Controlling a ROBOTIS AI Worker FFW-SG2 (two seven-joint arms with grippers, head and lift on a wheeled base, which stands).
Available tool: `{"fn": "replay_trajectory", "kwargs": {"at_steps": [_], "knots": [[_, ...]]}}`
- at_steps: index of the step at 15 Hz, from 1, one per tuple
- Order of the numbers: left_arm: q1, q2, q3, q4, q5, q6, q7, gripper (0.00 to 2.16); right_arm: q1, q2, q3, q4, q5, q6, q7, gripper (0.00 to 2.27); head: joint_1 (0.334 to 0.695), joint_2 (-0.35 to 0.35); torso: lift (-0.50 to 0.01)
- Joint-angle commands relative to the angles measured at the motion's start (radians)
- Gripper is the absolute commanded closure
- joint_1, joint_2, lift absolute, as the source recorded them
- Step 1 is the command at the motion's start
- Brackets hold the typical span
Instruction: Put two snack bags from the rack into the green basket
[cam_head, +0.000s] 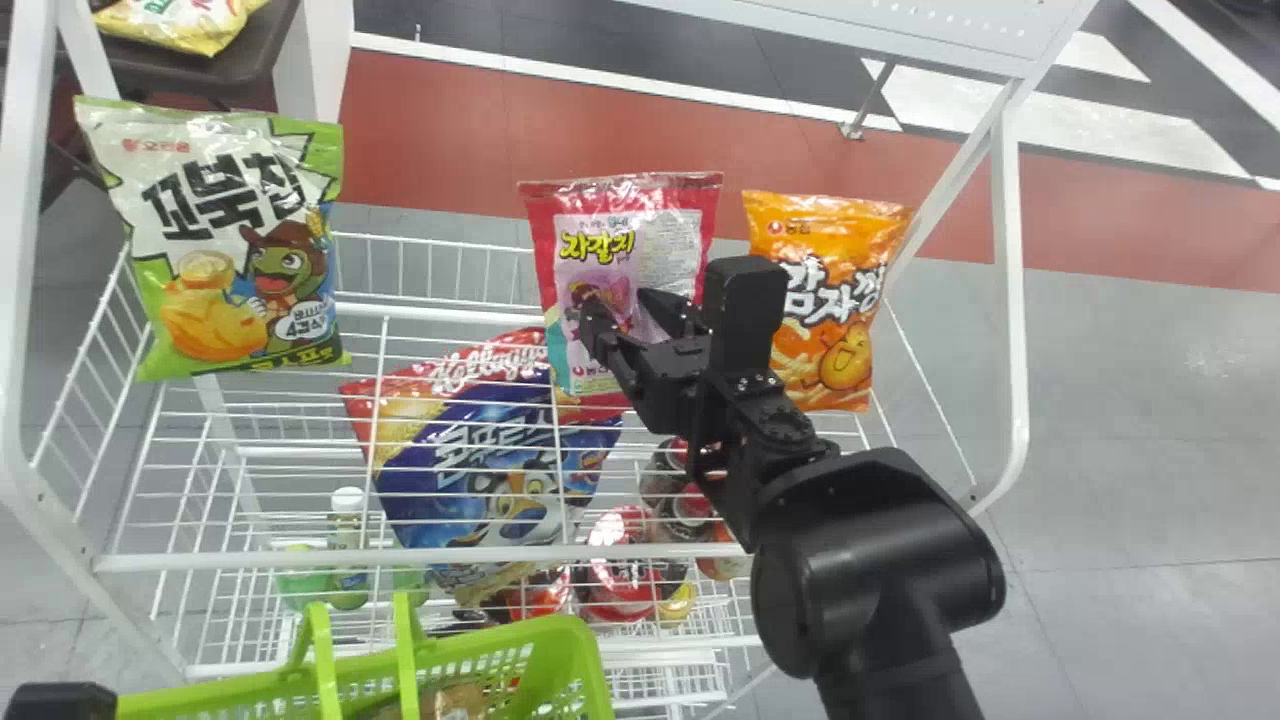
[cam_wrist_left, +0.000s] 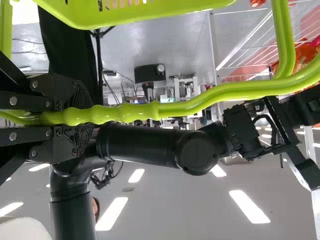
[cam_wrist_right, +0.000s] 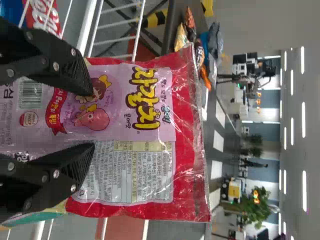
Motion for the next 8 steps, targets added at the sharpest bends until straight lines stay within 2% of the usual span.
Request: {"fn": "replay_trajectory", "kwargs": {"at_steps": [1, 5, 8], "knots": [[-0.007, -0.002, 0.000, -0.003, 0.001, 0.001, 0.001, 1.19, 0.015, -0.003, -0.005, -0.028, -0.027, -0.002, 0.003, 2.24, 0.695, -0.260, -0.002], [-0.016, 0.000, 0.017, -0.004, 0.011, 0.001, 0.002, 1.19, 0.104, -0.046, -0.069, -0.161, -0.162, 0.093, 0.005, 2.24, 0.695, -0.262, -0.002], [-0.029, -0.002, 0.024, 0.002, 0.015, 0.001, 0.006, 1.19, 0.197, -0.078, -0.091, -0.362, -0.178, 0.244, 0.019, 2.24, 0.695, -0.285, -0.002]]}}
